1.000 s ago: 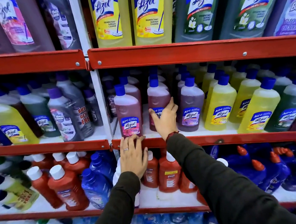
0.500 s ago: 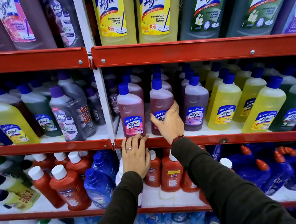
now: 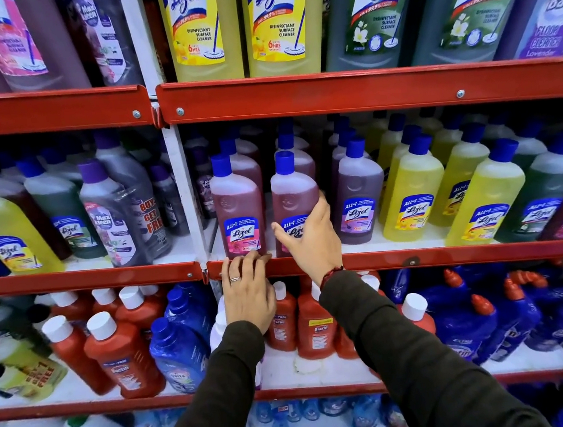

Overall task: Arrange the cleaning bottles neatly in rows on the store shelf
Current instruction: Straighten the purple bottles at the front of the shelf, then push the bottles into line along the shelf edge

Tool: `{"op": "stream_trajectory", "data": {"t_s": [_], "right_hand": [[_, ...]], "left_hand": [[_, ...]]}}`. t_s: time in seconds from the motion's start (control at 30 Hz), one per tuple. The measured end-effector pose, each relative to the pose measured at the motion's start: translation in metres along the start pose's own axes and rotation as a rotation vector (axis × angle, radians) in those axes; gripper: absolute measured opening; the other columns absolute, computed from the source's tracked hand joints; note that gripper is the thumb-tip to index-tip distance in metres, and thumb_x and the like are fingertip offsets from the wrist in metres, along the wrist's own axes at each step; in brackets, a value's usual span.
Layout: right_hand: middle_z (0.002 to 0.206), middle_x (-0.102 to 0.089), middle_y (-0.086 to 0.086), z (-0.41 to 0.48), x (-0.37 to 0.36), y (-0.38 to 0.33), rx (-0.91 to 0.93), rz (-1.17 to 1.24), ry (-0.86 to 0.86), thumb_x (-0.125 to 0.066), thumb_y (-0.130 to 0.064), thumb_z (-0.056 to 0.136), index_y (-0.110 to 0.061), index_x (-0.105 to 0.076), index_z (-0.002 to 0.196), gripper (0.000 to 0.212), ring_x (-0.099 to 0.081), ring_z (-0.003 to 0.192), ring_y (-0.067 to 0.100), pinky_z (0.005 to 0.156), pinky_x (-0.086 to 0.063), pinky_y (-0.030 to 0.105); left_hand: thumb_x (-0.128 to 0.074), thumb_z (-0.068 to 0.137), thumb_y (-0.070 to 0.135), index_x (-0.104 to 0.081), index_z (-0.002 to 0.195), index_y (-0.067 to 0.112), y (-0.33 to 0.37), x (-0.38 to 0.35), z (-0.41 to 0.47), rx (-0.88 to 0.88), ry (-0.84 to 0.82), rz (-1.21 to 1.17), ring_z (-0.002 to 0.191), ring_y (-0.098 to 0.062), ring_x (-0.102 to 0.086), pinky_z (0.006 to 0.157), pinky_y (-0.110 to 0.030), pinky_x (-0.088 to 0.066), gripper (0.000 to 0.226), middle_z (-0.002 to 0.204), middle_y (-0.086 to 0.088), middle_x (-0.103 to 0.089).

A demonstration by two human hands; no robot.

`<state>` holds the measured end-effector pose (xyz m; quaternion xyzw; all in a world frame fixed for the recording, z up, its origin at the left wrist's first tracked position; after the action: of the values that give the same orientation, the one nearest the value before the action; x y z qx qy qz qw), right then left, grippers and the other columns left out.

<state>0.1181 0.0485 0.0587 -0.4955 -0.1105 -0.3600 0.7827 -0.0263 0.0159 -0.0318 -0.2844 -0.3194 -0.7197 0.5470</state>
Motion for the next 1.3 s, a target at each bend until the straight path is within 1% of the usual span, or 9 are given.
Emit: {"op": "stream_trajectory", "data": {"t_s": [0.13, 0.23, 0.33, 0.43, 0.53, 0.6, 0.77, 1.1, 1.3], "right_hand": [[0.146, -0.045, 0.009, 0.001, 0.004, 0.003, 0.024, 0.000, -0.044, -0.070, -0.063, 0.083, -0.016, -0.016, 0.157, 0.103, -0.057, 0.131, 0.027, 0.099, -0.059, 0.043], [0.143, -0.044, 0.010, 0.000, 0.011, 0.011, 0.053, -0.014, -0.005, -0.064, -0.069, 0.084, -0.015, -0.023, 0.156, 0.099, -0.049, 0.134, 0.026, 0.108, -0.051, 0.043], [0.152, -0.037, 0.011, -0.003, 0.022, 0.022, 0.034, 0.037, 0.198, -0.059, -0.064, 0.092, -0.018, -0.033, 0.153, 0.081, -0.036, 0.143, 0.026, 0.119, -0.033, 0.047], [0.155, -0.037, 0.018, 0.006, 0.035, 0.034, -0.110, -0.028, 0.438, -0.070, -0.051, 0.088, -0.015, -0.033, 0.153, 0.083, -0.036, 0.146, 0.034, 0.118, -0.031, 0.052], [0.152, -0.039, 0.023, 0.027, 0.045, 0.050, -0.351, -0.099, 0.279, -0.086, -0.045, 0.074, -0.010, -0.020, 0.158, 0.112, -0.038, 0.142, 0.042, 0.113, -0.036, 0.052], [0.150, -0.041, 0.025, 0.037, 0.047, 0.062, -0.415, -0.063, 0.153, -0.090, -0.043, 0.070, -0.005, -0.018, 0.157, 0.120, -0.043, 0.138, 0.045, 0.110, -0.041, 0.049], [0.142, -0.052, 0.024, 0.039, 0.047, 0.073, -0.374, -0.073, 0.118, -0.088, -0.044, 0.073, -0.001, -0.027, 0.149, 0.106, -0.058, 0.127, 0.045, 0.103, -0.051, 0.048], [0.130, -0.062, 0.017, 0.007, 0.060, 0.079, -0.241, -0.091, 0.108, -0.084, -0.055, 0.073, -0.006, -0.035, 0.139, 0.096, -0.065, 0.116, 0.036, 0.091, -0.057, 0.041], [0.127, -0.065, 0.015, 0.000, 0.063, 0.079, -0.200, -0.207, 0.120, -0.075, -0.065, 0.073, -0.002, -0.033, 0.142, 0.102, -0.066, 0.116, 0.036, 0.099, -0.052, 0.047]], "left_hand": [[-0.075, 0.079, 0.017, -0.061, 0.120, 0.011, 0.002, 0.002, 0.001, 0.014, 0.003, -0.003, 0.118, -0.038, -0.058, 0.113, -0.059, -0.039, 0.044, 0.124, -0.017, -0.064], [-0.075, 0.078, 0.016, -0.060, 0.119, 0.011, 0.004, 0.003, 0.001, 0.014, 0.019, -0.012, 0.117, -0.038, -0.057, 0.113, -0.059, -0.039, 0.044, 0.123, -0.017, -0.064], [-0.073, 0.079, 0.015, -0.061, 0.119, 0.011, 0.005, 0.002, 0.000, 0.020, 0.025, -0.027, 0.117, -0.037, -0.057, 0.115, -0.058, -0.037, 0.042, 0.121, -0.017, -0.064], [-0.075, 0.078, 0.015, -0.062, 0.118, 0.011, 0.006, 0.002, 0.000, 0.022, 0.026, -0.005, 0.115, -0.037, -0.060, 0.113, -0.059, -0.037, 0.042, 0.119, -0.017, -0.065], [-0.076, 0.078, 0.017, -0.062, 0.117, 0.011, 0.007, 0.001, 0.001, 0.028, 0.016, 0.015, 0.114, -0.037, -0.061, 0.112, -0.059, -0.039, 0.042, 0.118, -0.017, -0.066], [-0.076, 0.078, 0.017, -0.062, 0.117, 0.011, 0.007, 0.001, 0.001, 0.034, 0.013, 0.016, 0.114, -0.037, -0.061, 0.111, -0.059, -0.040, 0.042, 0.118, -0.017, -0.066], [-0.078, 0.077, 0.018, -0.063, 0.116, 0.010, 0.007, 0.000, 0.001, 0.033, 0.016, 0.025, 0.113, -0.037, -0.062, 0.111, -0.058, -0.040, 0.042, 0.117, -0.017, -0.066], [-0.078, 0.076, 0.016, -0.053, 0.114, 0.009, 0.012, -0.003, 0.001, 0.057, 0.043, 0.013, 0.113, -0.041, -0.060, 0.112, -0.062, -0.040, 0.046, 0.114, -0.021, -0.063], [-0.078, 0.076, 0.016, -0.045, 0.114, 0.010, 0.016, 0.000, 0.002, 0.077, 0.033, 0.031, 0.111, -0.043, -0.060, 0.111, -0.063, -0.040, 0.051, 0.112, -0.023, -0.063]]}}
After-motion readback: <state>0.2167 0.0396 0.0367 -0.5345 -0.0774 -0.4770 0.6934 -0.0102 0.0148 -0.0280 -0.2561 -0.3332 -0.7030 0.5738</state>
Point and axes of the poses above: each hand's wrist, its own z-axis towards the middle knuckle, its own x-axis out of the back of the hand, y = z × x, the point moved 1 cm from there along z, towards the middle knuckle
